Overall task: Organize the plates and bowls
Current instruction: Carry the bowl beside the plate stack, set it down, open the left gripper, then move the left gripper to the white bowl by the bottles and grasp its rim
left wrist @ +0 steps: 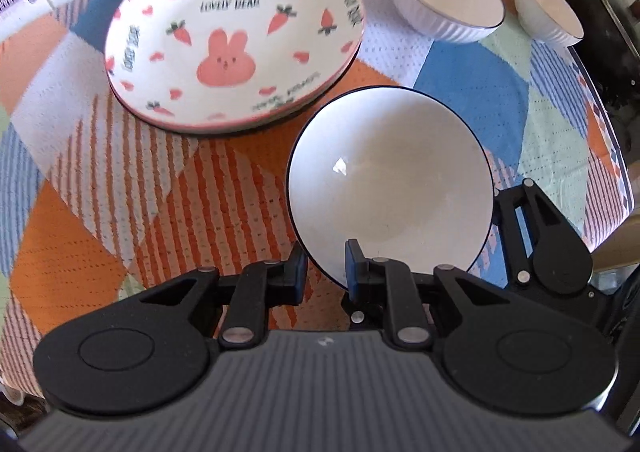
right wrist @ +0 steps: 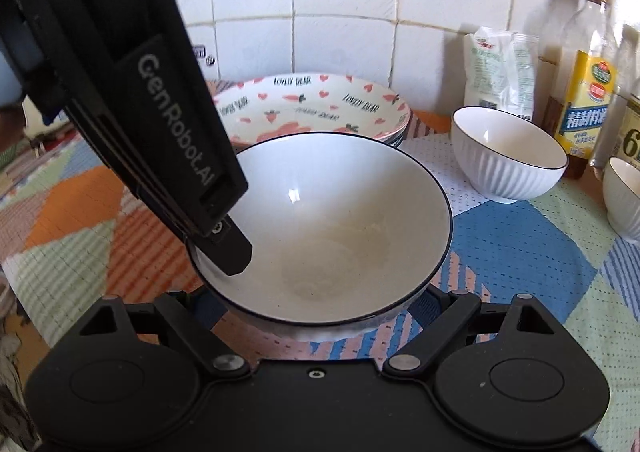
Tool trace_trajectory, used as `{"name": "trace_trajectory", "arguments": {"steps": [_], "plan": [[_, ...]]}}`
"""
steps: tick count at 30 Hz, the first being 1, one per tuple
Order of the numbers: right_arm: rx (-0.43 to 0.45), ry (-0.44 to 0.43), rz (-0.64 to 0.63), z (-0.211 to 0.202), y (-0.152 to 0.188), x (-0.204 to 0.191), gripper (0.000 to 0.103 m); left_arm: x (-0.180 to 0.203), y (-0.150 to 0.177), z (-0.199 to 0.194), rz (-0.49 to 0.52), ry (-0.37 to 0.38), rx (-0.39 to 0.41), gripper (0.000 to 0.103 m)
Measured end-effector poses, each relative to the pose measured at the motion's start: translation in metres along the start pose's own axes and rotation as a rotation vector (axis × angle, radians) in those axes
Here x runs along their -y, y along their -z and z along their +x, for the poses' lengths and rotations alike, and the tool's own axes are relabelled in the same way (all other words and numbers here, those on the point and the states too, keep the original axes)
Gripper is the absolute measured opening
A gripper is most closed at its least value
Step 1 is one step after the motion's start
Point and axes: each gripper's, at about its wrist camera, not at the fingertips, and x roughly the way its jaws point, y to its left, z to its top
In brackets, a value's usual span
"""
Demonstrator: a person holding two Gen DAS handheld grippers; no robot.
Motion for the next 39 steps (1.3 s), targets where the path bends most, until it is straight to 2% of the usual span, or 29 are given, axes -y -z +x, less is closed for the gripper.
{"name": "trace_trajectory", "arguments": {"steps": [3, 6, 7, 8, 9, 10, 17, 20, 25, 28, 35, 39], "plan": [[-0.035, 0.027, 0.043, 0.005, 0.0, -0.001, 0.094, -0.006, -0.001, 0.003, -0.019, 0.043, -0.003, 0.018], [-0.08, 0.073, 0.078, 0.004, -0.003, -0.004, 0.096, -0.007, -0.003, 0.001, -0.008, 0.047, -0.012, 0.02], [-0.106, 0.091, 0.083, 0.003, -0.004, -0.006, 0.096, -0.008, -0.004, -0.002, -0.008, 0.046, -0.023, 0.03], [-0.122, 0.109, 0.086, 0.0, -0.006, -0.006, 0.096, -0.01, -0.006, -0.007, -0.015, 0.051, -0.038, 0.047], [-0.135, 0.122, 0.088, -0.003, -0.008, -0.008, 0.096, -0.013, -0.006, -0.012, -0.023, 0.068, -0.048, 0.053], [-0.143, 0.127, 0.093, -0.008, -0.009, -0.009, 0.096, -0.016, -0.006, -0.018, -0.02, 0.082, -0.052, 0.055], [-0.087, 0.107, 0.189, -0.052, -0.021, -0.009, 0.096, -0.028, -0.011, -0.059, 0.065, 0.096, 0.021, 0.057], [-0.04, 0.138, 0.254, -0.068, -0.027, -0.003, 0.096, -0.03, -0.018, -0.069, 0.107, 0.092, 0.045, 0.057], [-0.066, 0.22, 0.337, -0.08, -0.034, 0.013, 0.096, -0.031, -0.024, -0.069, 0.15, 0.089, 0.028, 0.057], [-0.039, 0.248, 0.369, -0.091, -0.038, 0.023, 0.096, -0.03, -0.026, -0.069, 0.164, 0.092, 0.024, 0.057], [0.051, 0.216, 0.488, -0.104, -0.051, 0.055, 0.096, -0.018, -0.045, -0.072, 0.192, 0.087, 0.05, 0.057], [0.053, 0.239, 0.483, -0.093, -0.059, 0.073, 0.096, -0.008, -0.064, -0.073, 0.173, 0.059, 0.071, 0.057]]}}
